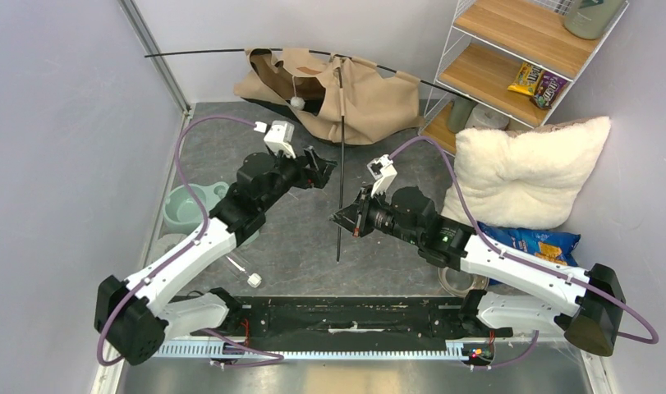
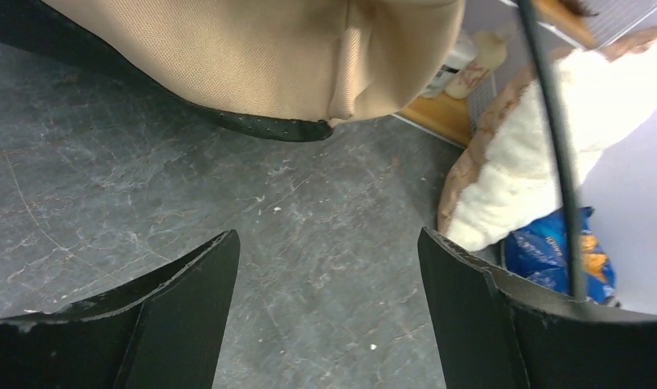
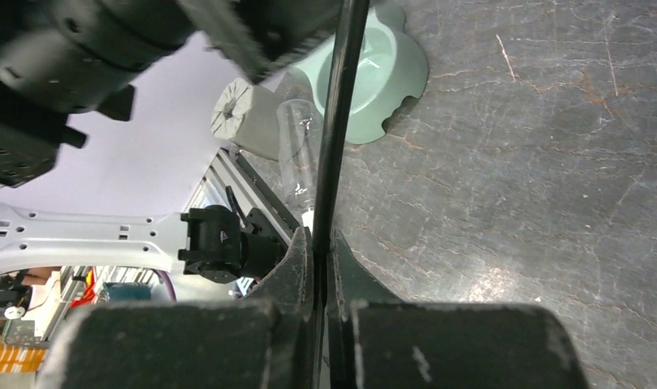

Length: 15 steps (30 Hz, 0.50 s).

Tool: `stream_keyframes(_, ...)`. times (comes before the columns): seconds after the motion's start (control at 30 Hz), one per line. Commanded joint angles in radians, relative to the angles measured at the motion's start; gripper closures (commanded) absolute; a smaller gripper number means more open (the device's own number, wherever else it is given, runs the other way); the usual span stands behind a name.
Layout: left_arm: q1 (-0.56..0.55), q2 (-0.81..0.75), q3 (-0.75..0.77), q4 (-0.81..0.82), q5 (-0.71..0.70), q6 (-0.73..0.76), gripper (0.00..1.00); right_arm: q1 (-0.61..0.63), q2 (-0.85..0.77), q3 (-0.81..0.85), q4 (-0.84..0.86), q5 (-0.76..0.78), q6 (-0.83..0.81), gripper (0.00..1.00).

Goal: Set up the pet tent

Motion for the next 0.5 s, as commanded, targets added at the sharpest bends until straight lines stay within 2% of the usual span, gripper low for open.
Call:
stream_keyframes(0.0,0.002,0.058,0.059,0.134,-0.017,0.116,0.11,-0.008,0.002,0.059,0.036,0.019,-0.001,1.00)
stream_keyframes(0.3,0.002,0.166,0.072,0.264,-0.026,0.159,0.08,-0.007,0.015,0.066,0.067,-0.019,0.031,1.00)
stream_keyframes(0.47,0.002,0.231,0.093,0.303,-0.062,0.142,0.16,-0.007,0.019,0.065,0.078,-0.027,0.041,1.00)
